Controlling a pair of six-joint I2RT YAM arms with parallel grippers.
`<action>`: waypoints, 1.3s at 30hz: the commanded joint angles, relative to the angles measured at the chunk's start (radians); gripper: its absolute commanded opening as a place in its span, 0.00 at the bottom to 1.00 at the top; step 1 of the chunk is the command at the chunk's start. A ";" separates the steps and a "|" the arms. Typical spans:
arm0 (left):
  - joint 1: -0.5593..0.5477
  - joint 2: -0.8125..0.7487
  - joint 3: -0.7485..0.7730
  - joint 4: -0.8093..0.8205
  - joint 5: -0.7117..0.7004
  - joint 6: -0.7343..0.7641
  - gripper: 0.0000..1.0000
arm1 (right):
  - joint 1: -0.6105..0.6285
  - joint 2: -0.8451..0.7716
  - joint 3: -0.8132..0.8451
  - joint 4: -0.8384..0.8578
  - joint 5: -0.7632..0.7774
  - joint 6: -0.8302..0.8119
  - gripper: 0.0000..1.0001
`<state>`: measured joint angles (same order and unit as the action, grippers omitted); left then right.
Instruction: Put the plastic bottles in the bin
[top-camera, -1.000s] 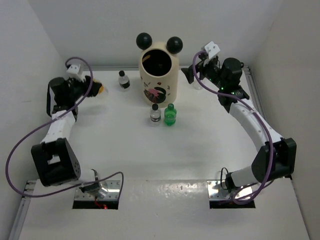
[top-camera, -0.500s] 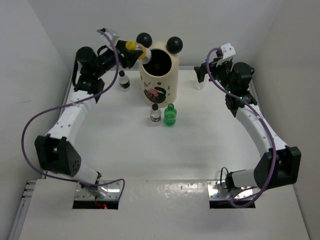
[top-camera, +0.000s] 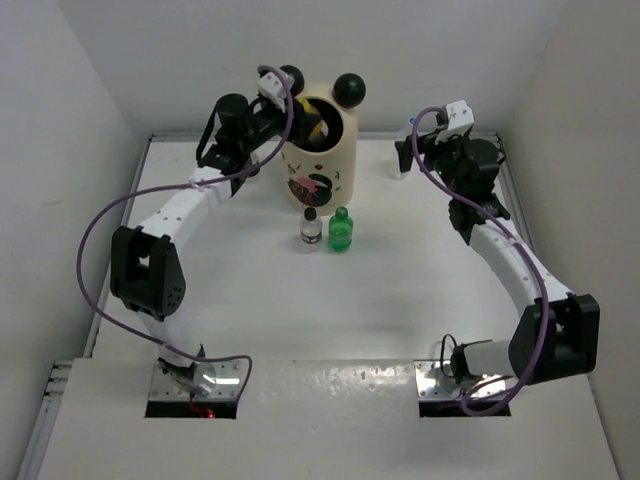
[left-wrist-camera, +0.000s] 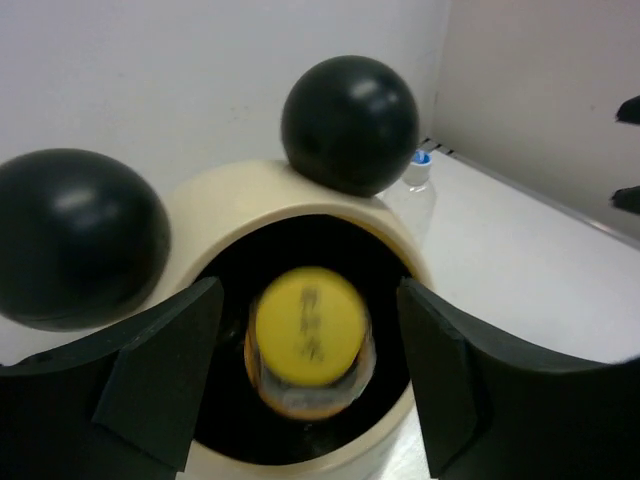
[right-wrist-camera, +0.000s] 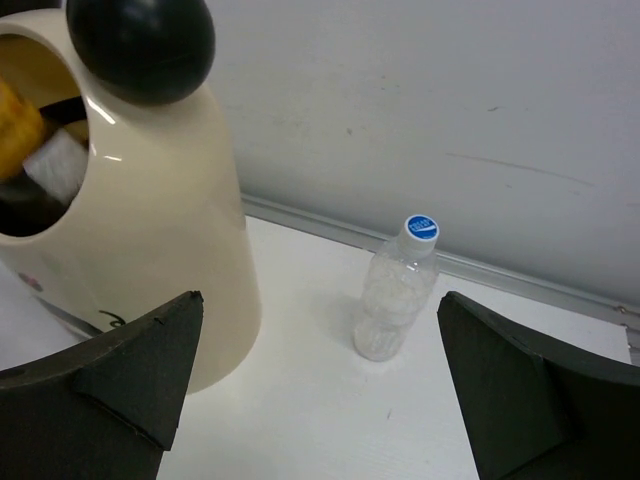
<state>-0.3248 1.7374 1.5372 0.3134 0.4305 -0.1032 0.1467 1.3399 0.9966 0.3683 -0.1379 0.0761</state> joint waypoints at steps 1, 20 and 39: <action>-0.034 -0.025 0.037 0.024 -0.047 0.048 0.79 | -0.010 -0.021 -0.007 0.080 0.067 0.016 1.00; 0.150 -0.263 0.144 -0.211 -0.068 0.002 0.92 | -0.220 0.500 0.023 0.693 -0.233 0.108 0.95; 0.216 -0.177 0.135 -0.223 -0.079 -0.072 0.92 | -0.177 0.820 0.342 0.659 -0.273 0.099 0.96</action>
<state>-0.1112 1.5620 1.6508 0.0586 0.3412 -0.1585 -0.0372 2.1323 1.2816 0.9989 -0.4198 0.2008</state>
